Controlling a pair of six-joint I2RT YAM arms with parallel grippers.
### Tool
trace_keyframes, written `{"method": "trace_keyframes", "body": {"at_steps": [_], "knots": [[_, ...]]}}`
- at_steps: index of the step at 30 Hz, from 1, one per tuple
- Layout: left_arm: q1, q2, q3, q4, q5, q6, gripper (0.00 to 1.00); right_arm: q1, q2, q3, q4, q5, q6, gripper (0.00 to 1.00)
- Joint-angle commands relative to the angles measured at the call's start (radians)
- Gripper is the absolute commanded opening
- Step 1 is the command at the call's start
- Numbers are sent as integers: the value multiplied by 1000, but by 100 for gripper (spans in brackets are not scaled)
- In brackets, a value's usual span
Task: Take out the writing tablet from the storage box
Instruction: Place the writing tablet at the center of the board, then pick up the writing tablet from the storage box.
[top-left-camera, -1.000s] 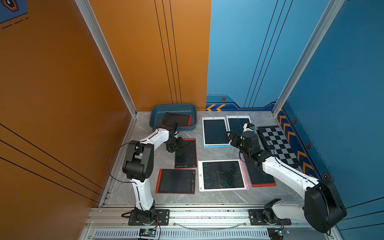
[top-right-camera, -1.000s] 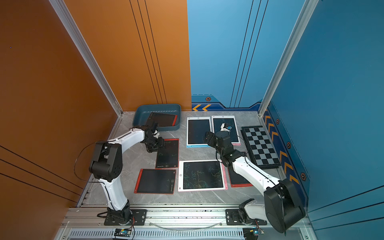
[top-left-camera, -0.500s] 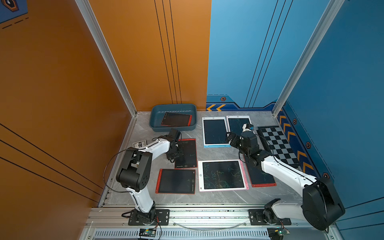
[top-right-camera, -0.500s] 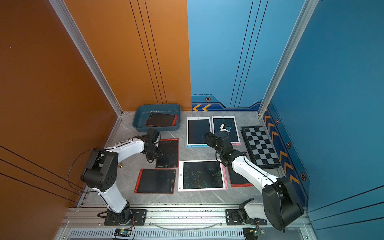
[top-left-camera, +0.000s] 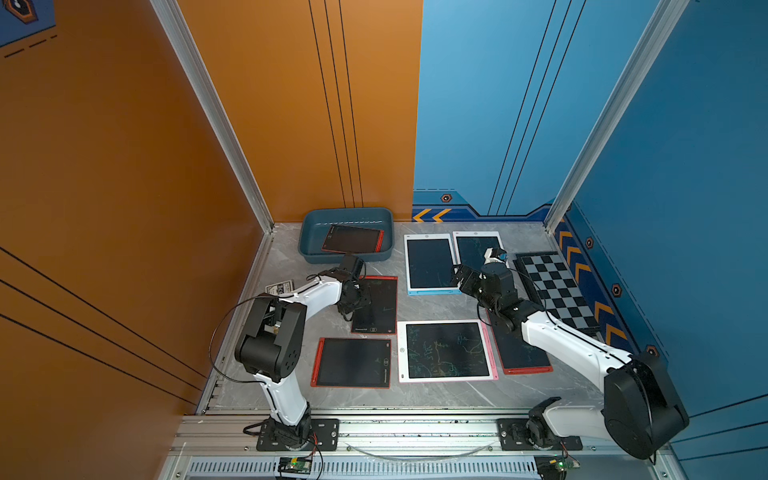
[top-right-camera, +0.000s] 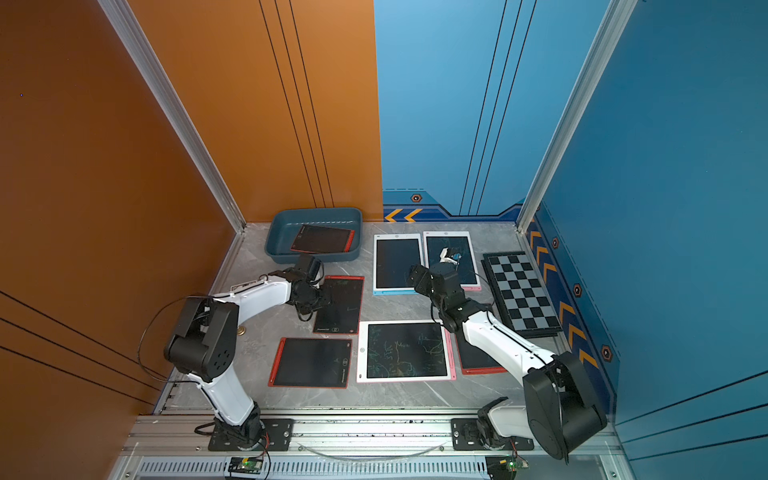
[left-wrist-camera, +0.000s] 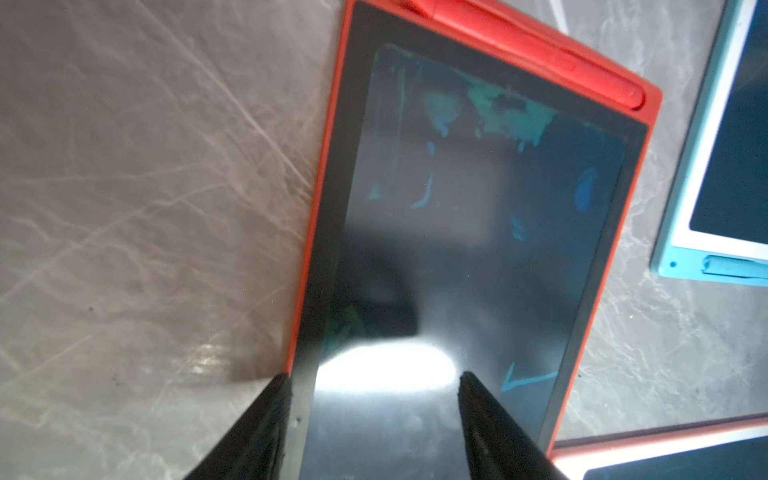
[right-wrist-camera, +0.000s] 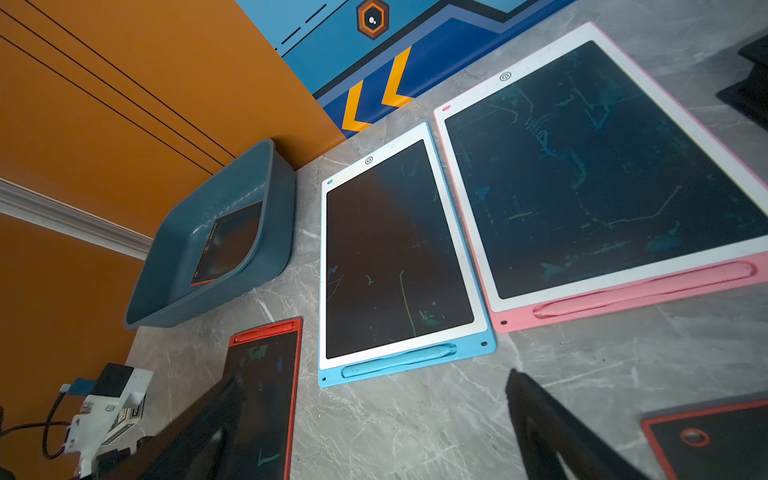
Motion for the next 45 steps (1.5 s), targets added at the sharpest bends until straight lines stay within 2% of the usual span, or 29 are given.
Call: {"method": "trace_keyframes", "body": {"at_steps": [1, 9, 13, 17, 22, 25, 26, 34, 45], "knots": [[-6, -13, 18, 0, -12, -10, 66, 4, 14, 33, -27, 1, -22, 100], [3, -201, 48, -50, -75, 23, 67, 21, 105, 124, -21, -2, -68, 100], [33, -265, 130, -99, -110, 87, 70, 52, 225, 256, -27, -14, -120, 100], [110, -246, 227, -119, -95, 124, 75, 76, 378, 430, -59, -49, -159, 100], [186, -139, 362, -120, -56, 151, 83, 98, 589, 668, -105, -110, -188, 100], [212, -37, 455, -120, -33, 173, 85, 110, 711, 790, -93, -167, -191, 100], [221, 1, 488, -119, -27, 181, 89, 114, 751, 821, -75, -177, -193, 100], [289, 286, 718, -123, 6, 214, 99, 127, 997, 1080, -85, -161, -192, 100], [318, 565, 960, -152, -58, 227, 98, 134, 1253, 1377, -164, -151, -142, 100]]}}
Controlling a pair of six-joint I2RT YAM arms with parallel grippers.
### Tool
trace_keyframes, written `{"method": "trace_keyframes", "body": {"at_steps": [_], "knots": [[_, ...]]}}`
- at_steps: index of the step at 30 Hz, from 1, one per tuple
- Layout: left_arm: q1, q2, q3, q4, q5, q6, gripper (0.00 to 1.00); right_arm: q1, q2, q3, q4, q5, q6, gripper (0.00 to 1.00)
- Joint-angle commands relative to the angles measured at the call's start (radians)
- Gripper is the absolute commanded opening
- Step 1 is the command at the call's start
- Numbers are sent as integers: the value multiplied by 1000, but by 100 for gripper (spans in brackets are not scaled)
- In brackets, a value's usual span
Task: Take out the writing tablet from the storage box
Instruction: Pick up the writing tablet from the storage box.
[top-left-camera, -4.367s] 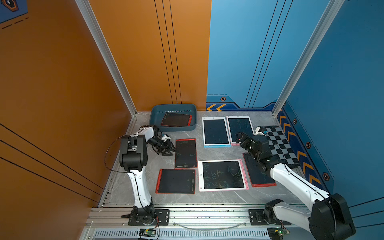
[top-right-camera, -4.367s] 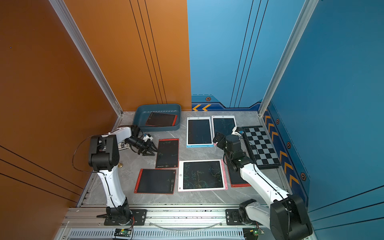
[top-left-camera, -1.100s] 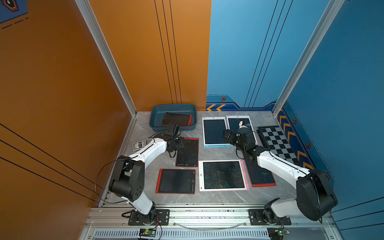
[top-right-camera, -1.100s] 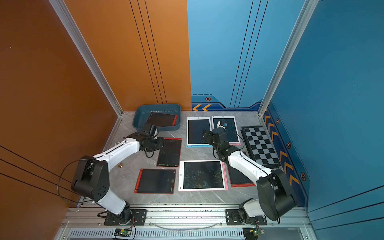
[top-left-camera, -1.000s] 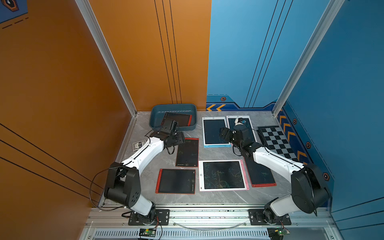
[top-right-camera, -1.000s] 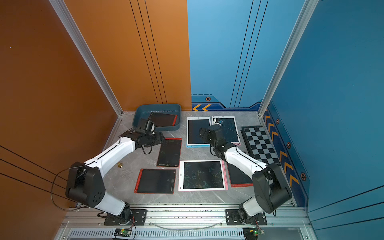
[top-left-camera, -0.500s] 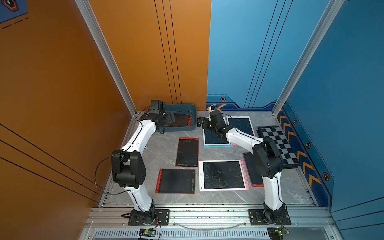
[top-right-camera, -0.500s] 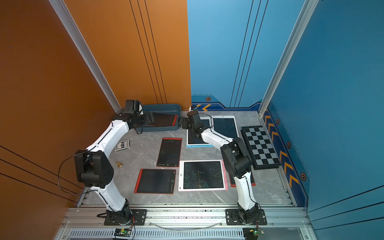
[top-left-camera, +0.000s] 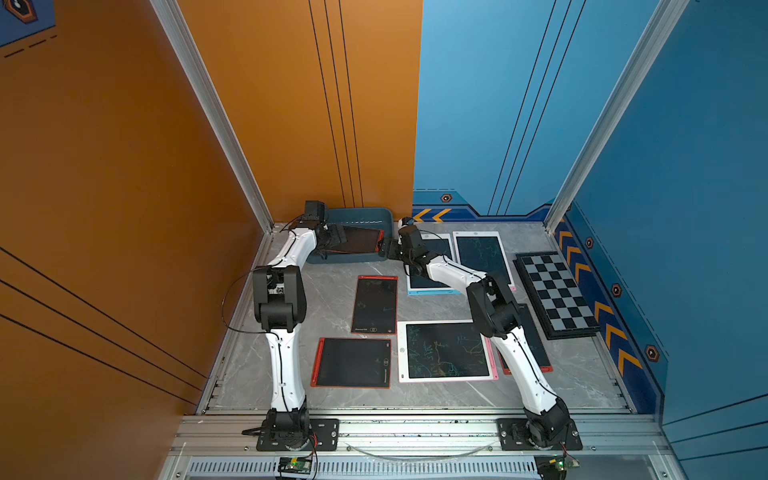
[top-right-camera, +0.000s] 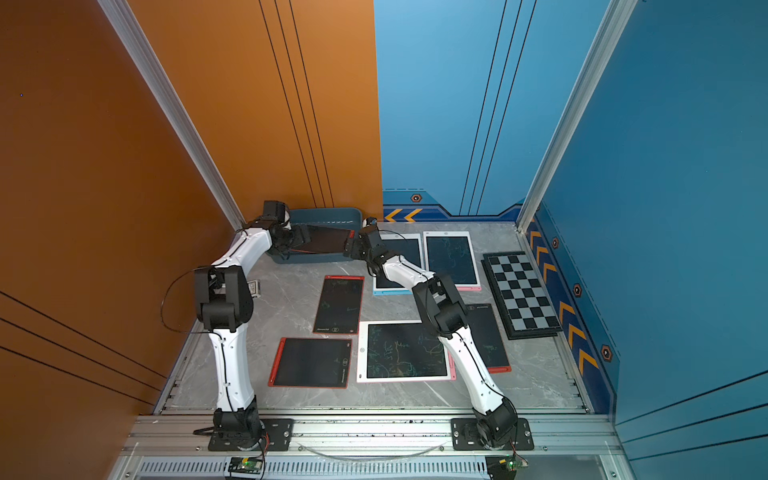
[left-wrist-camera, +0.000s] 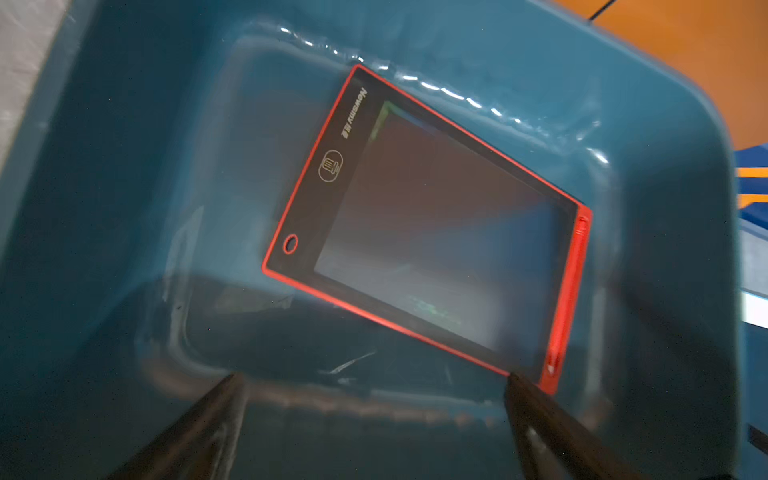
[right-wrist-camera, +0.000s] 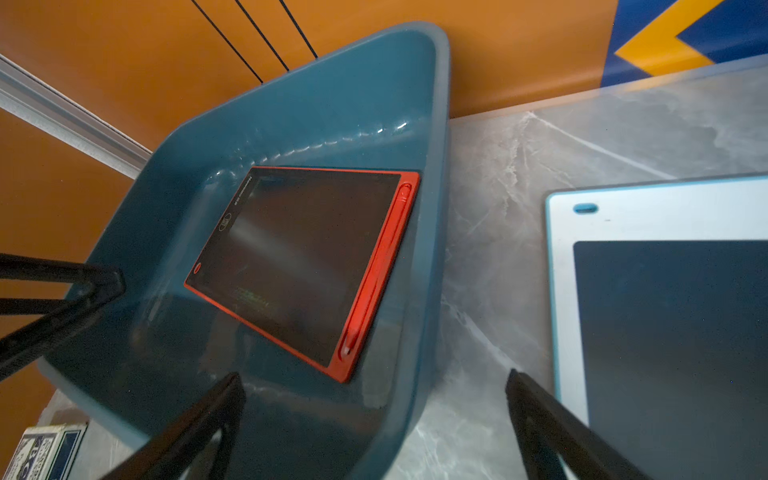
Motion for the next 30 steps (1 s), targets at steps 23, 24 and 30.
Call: {"method": "trace_keyframes", "body": {"at_steps": [23, 24, 30], "knots": [[41, 397, 518, -163, -105, 13, 98, 50, 99, 142, -302, 25, -46, 39], [42, 401, 519, -162, -90, 3, 98, 50, 99, 142, -304, 26, -45, 38], [39, 428, 541, -161, 46, -24, 99, 57, 103, 145, -306, 19, -42, 34]]}}
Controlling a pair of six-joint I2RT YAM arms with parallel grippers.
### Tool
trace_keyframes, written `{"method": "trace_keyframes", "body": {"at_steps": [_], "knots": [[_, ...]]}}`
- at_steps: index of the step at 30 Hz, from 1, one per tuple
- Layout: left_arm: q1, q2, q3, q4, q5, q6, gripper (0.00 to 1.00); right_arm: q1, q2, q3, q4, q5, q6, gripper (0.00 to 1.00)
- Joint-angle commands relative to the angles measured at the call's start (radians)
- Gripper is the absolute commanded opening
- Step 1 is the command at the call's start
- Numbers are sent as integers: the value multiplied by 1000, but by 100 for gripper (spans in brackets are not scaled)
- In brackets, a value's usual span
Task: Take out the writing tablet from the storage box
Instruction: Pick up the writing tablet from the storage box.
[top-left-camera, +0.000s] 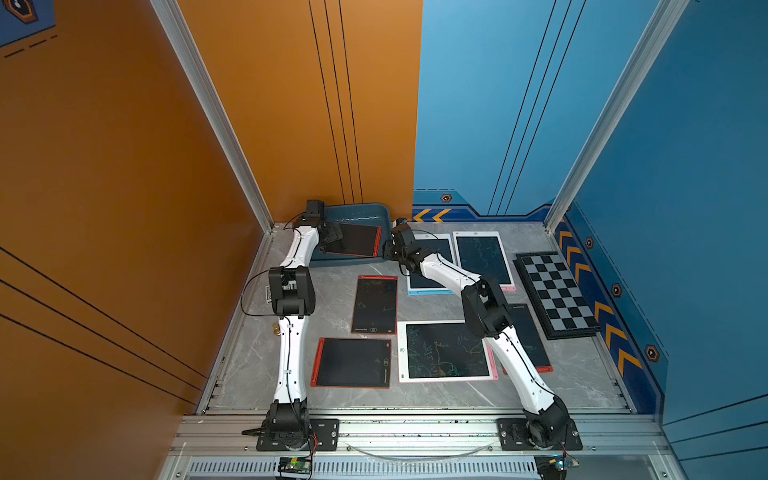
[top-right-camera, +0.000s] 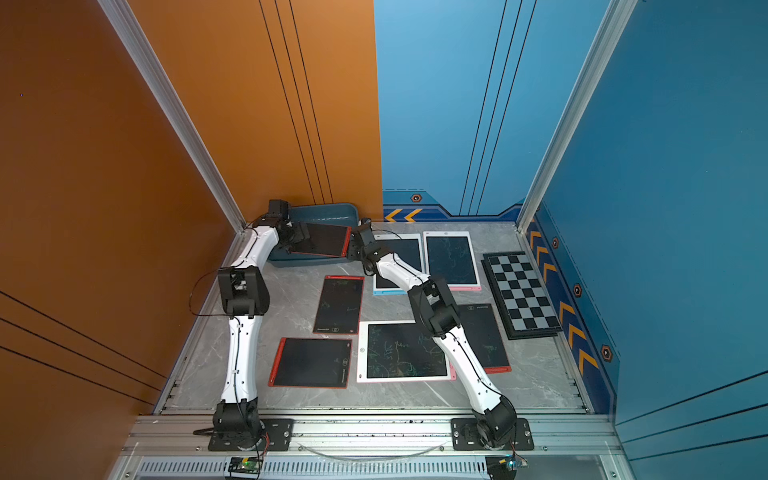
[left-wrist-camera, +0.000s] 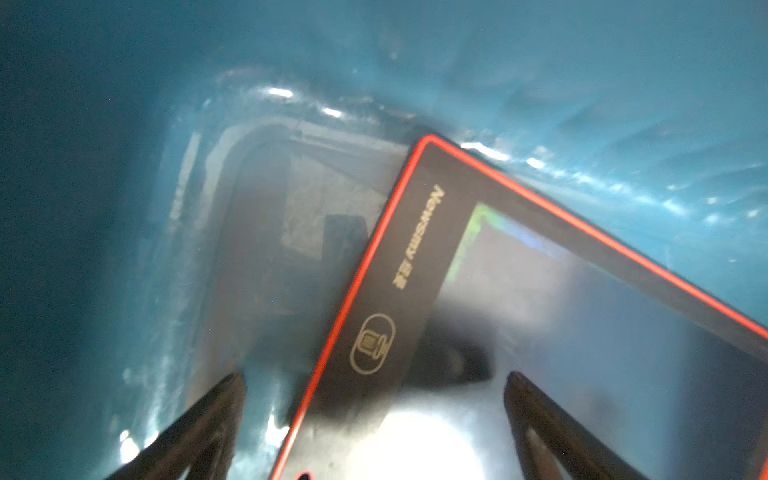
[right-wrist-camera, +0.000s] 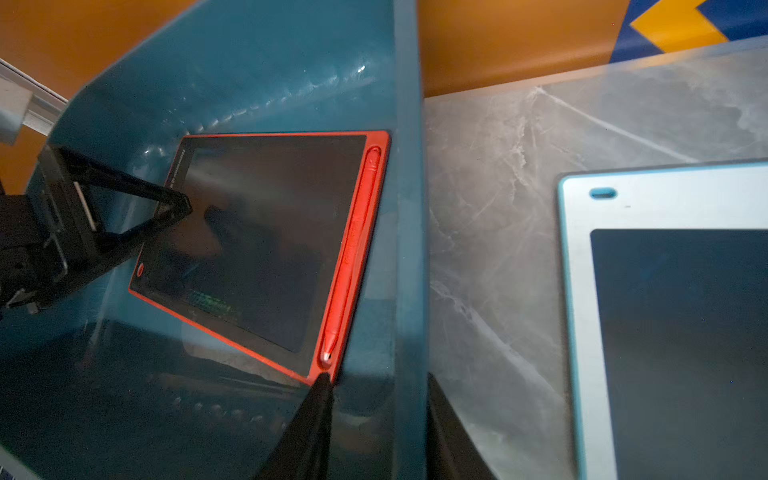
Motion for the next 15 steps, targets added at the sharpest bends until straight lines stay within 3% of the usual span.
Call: {"method": "trace_keyframes", "body": {"at_steps": [1, 15], "knots": [[-2, 49, 30, -25, 115, -22, 99, 32, 40, -8, -128, -28, -20, 34], [-65, 19, 76, -23, 447, -63, 99, 44, 86, 60, -121, -39, 29, 30]]}}
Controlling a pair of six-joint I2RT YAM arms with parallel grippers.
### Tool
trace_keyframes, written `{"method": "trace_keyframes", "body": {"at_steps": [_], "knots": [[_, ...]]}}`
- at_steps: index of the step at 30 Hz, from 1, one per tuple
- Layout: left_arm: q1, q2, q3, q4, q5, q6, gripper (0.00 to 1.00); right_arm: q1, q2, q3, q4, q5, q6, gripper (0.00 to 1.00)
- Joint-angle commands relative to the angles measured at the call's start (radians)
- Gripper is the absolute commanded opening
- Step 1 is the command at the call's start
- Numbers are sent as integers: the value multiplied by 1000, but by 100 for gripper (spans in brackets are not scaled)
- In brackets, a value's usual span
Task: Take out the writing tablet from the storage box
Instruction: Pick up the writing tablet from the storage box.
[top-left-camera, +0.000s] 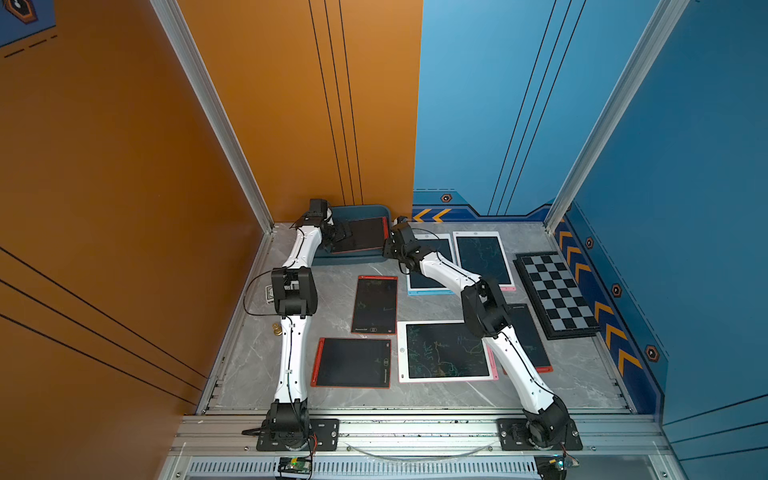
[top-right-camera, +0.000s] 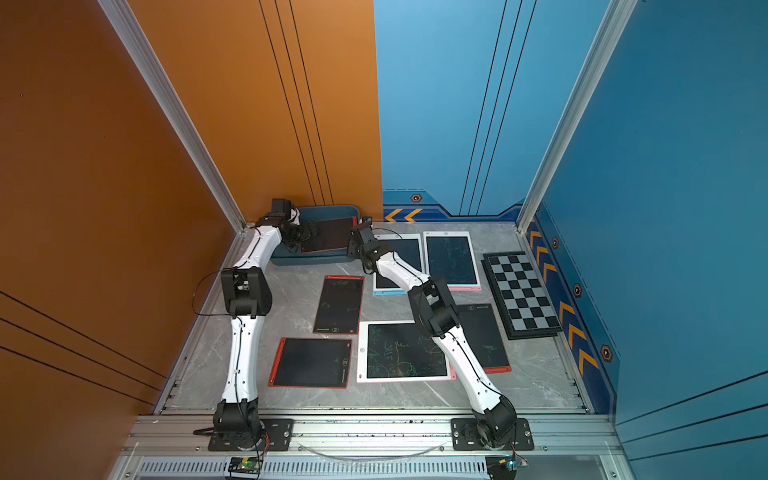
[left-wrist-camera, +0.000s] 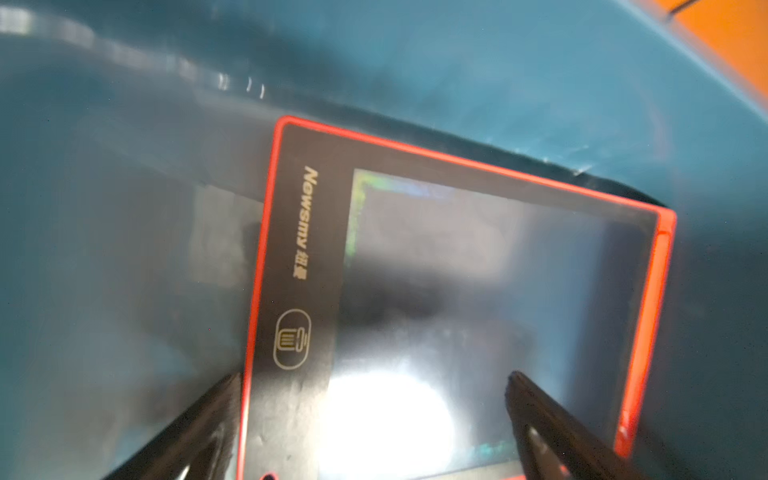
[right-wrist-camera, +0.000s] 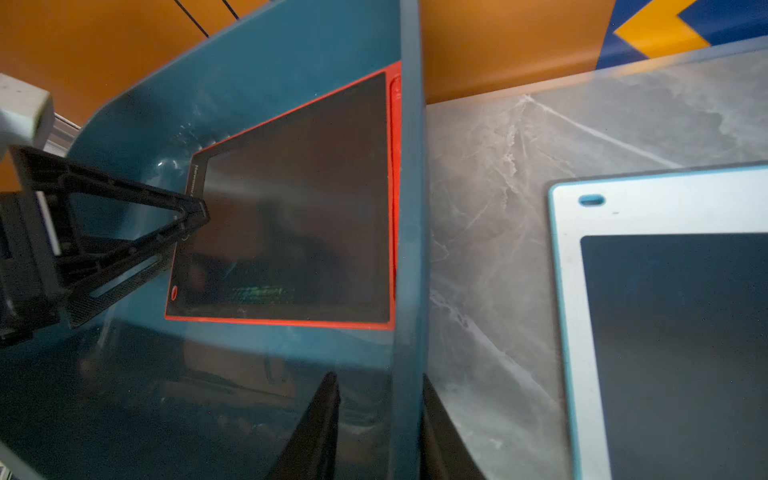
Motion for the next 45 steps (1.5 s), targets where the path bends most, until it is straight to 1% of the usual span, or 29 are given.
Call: {"method": "trace_keyframes", "body": {"at_steps": [1, 6, 12, 18, 21, 22, 23, 26, 28, 42, 45], "knots": [[-45, 12, 49, -11, 203, -42, 99, 45, 68, 1, -71, -57, 1, 29], [-57, -5, 52, 4, 280, -68, 98, 47, 71, 4, -66, -57, 14, 29], [-57, -61, 27, 69, 361, -127, 95, 47, 75, 4, -63, -53, 27, 29], [-54, -150, -75, 193, 427, -198, 89, 43, 73, 3, -53, -35, 51, 28], [-54, -183, -121, 224, 429, -215, 87, 39, 71, 2, -48, -20, 70, 28], [-52, -191, -129, 232, 430, -216, 82, 38, 72, 2, -43, -16, 77, 28], [-51, -193, -134, 234, 434, -222, 81, 37, 72, 3, -39, -13, 82, 28], [-46, -188, -135, 237, 458, -242, 74, 34, 71, 3, -27, 2, 97, 28], [-40, -190, -142, 238, 463, -251, 67, 30, 69, 3, -21, 10, 105, 28], [-12, -208, -198, 238, 448, -247, 41, 14, 66, 0, -3, 26, 145, 28], [-8, -222, -224, 236, 422, -233, 40, 12, 66, -1, 0, 25, 154, 28]]}}
